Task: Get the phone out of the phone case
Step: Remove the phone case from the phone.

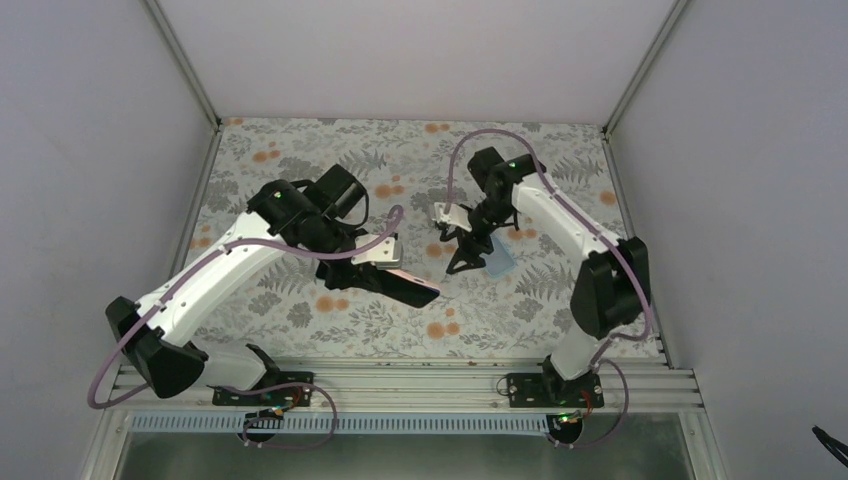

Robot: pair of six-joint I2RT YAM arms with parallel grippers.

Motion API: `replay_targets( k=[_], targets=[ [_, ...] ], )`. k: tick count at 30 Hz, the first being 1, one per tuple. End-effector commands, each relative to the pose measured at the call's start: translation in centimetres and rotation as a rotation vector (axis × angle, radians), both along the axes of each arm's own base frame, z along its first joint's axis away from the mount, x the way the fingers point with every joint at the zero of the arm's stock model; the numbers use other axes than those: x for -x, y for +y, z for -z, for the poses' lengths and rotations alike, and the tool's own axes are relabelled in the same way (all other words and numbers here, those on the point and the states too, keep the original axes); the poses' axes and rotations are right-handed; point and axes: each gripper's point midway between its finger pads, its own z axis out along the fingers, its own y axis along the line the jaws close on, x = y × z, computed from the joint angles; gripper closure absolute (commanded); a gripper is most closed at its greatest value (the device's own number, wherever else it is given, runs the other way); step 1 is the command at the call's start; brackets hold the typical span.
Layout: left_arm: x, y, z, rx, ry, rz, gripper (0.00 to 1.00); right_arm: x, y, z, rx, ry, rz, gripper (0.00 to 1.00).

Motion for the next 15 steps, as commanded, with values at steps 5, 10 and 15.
replay_targets(
  k=[5, 10, 15],
  targets=[
    [-2.4, -0.7, 0.2, -0.008, -0.07, -0.004, 0.98, 5.2, 0.0, -3.9, -0.107, -0.032, -0.035, 0.1],
    [-2.9, -0.8, 0.3, -0.01, -0.068, -0.009, 0.98, 6.3, 0.6, -4.5, -0.127, -0.022, -0.054, 0.1],
    [-3.0, -0.8, 0.6, -0.005, -0.071, -0.015, 0.98, 6.6, 1.4, -4.1, -0.133, 0.013, -0.071, 0.11]
  ],
)
